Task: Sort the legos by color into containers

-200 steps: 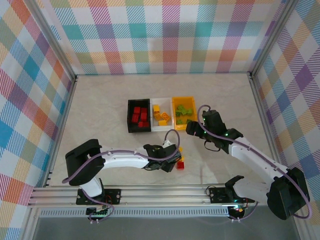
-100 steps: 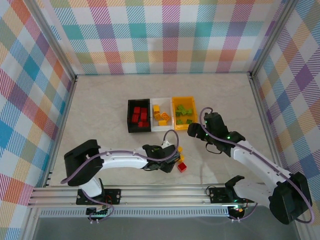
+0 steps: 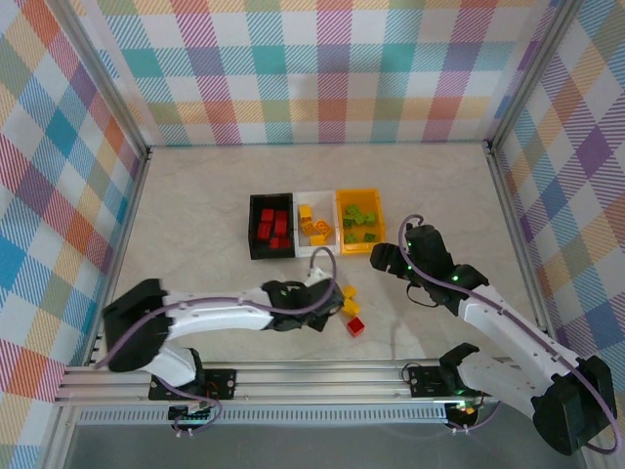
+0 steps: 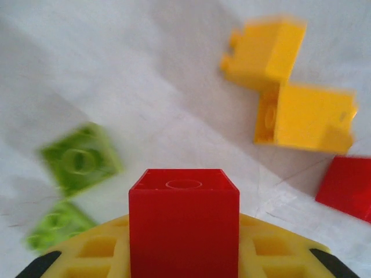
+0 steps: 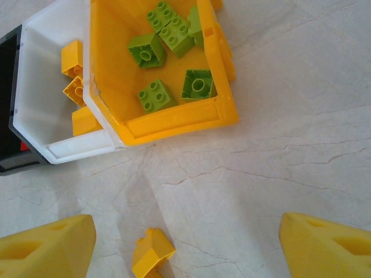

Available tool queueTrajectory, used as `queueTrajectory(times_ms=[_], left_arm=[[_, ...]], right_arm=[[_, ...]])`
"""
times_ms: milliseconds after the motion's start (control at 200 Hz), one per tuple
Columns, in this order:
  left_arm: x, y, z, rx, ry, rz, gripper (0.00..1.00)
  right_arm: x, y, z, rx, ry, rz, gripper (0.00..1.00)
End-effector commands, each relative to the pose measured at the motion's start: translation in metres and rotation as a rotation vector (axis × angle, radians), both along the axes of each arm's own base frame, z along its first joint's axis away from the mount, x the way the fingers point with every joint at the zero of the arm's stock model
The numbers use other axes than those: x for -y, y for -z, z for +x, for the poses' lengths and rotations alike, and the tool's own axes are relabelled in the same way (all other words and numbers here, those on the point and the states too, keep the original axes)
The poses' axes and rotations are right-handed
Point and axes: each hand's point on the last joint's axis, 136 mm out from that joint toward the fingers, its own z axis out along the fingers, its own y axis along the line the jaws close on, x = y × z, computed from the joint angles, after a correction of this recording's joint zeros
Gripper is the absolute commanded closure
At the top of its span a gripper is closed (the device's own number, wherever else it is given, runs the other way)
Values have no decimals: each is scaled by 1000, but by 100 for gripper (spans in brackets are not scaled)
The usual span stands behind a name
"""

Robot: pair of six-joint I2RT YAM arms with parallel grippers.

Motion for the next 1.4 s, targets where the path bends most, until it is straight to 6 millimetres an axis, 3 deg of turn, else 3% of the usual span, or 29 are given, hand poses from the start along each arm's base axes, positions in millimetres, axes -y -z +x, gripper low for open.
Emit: queueTrajectory(times_ms=[0,135,375,580,695,820,940,1050,1195,1395], left_arm=[[-52,-34,47,80,-218,-18,79],[-89,-48,100,108,-405,-60,80],[-107,-47,176,117,-572,-30,81],[-131,-21,213,44,-690,7,82],[-119,-19,220,6,-662,-21,72],[-104,-42,219,38,-623,-70,40],[-98,-66,212,58,-599,-121,24],[-85,-96,193,103,-545,-189,10],[-70,-116,146,118,-461,-271,1],[-81,-90,73,97,-408,-248,0]], right_arm=[[2,13,-7,-36,2,-8,17],[2,22,-10,-59,-4,-13,18],[2,37,-25,-107,-35,-20,19],[-5,48,-65,-117,-143,9,19],[-8,54,-88,-145,-190,48,18],[-16,68,-106,-187,-261,70,18],[-31,70,-116,-175,-345,36,17],[-46,65,-119,-148,-412,-38,16],[-64,72,-119,-151,-464,-139,16],[-83,91,-119,-175,-506,-234,17]])
